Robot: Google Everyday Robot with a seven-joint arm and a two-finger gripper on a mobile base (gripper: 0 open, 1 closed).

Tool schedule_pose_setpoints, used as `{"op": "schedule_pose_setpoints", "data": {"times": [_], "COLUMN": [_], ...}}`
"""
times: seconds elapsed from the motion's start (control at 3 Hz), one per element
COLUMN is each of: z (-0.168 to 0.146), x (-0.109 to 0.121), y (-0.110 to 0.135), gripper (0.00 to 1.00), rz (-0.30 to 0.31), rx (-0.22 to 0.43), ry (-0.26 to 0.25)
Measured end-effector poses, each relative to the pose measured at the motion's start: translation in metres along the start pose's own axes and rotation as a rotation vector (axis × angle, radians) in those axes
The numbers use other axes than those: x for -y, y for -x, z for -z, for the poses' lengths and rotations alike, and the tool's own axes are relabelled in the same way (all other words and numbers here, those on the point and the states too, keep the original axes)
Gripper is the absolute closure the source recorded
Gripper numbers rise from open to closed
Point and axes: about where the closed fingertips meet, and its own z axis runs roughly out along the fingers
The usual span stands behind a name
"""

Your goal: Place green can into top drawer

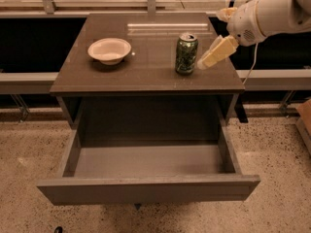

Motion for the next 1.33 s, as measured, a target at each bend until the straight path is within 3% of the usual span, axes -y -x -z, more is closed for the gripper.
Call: {"op": "schedule_pose_setpoints", "data": {"times": [0.33,0.67,1.0,1.33], "z": [-0.022,-0.041,-0.060,-0.082], "x": [0.003,0.012,0.019,0.021], "y": [-0.010,-0.016,-0.014,-0.008], "gripper": [0.00,0.00,0.00,0.00], "rz": [-0.111,-0.216,-0.279,-0.313], "rx": [0.169,0.296,0.383,0.424], "ry": [-0.059,-0.117,-0.124,-0.085]}}
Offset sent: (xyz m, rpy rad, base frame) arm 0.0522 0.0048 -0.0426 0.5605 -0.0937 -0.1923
